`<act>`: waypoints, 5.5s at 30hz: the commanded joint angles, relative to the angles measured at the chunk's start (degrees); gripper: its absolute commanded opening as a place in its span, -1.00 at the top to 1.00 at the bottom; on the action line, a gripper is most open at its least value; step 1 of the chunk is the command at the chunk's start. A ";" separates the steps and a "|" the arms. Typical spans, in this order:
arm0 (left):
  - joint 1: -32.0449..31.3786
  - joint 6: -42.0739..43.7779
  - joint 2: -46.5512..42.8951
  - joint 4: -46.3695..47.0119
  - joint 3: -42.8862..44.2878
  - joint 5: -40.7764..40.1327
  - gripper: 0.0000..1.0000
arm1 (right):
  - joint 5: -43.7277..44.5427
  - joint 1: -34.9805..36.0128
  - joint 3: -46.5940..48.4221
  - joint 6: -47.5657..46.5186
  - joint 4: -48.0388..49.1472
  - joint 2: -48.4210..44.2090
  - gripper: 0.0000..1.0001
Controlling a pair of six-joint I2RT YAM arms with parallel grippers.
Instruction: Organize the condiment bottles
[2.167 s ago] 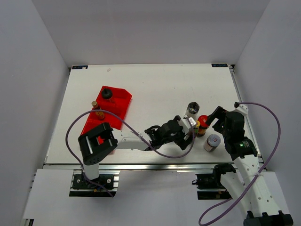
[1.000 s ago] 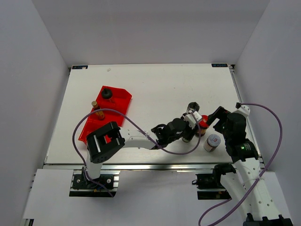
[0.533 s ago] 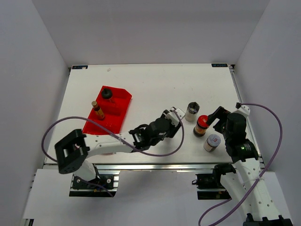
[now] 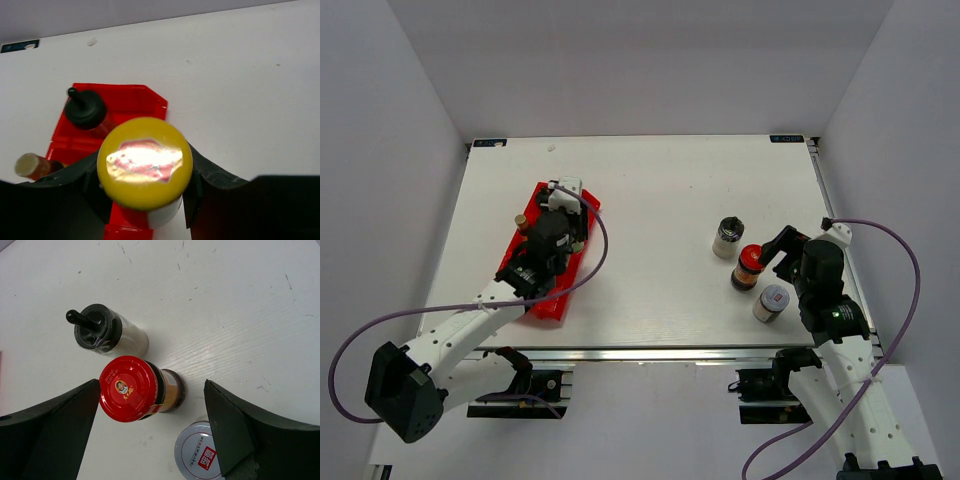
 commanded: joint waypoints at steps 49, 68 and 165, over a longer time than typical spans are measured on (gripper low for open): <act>18.35 -15.33 1.34 -7.58 3.47 -1.80 -0.96 | -1.94 -0.18 -0.77 -1.13 3.04 3.59 -0.78; -1.23 -9.72 18.26 -10.51 21.68 24.89 -0.96 | 0.95 -0.18 1.69 0.80 -0.03 -0.19 -0.78; 5.34 0.40 23.58 18.86 12.90 4.71 -0.23 | -13.02 -0.18 13.03 -4.47 14.37 24.33 -0.79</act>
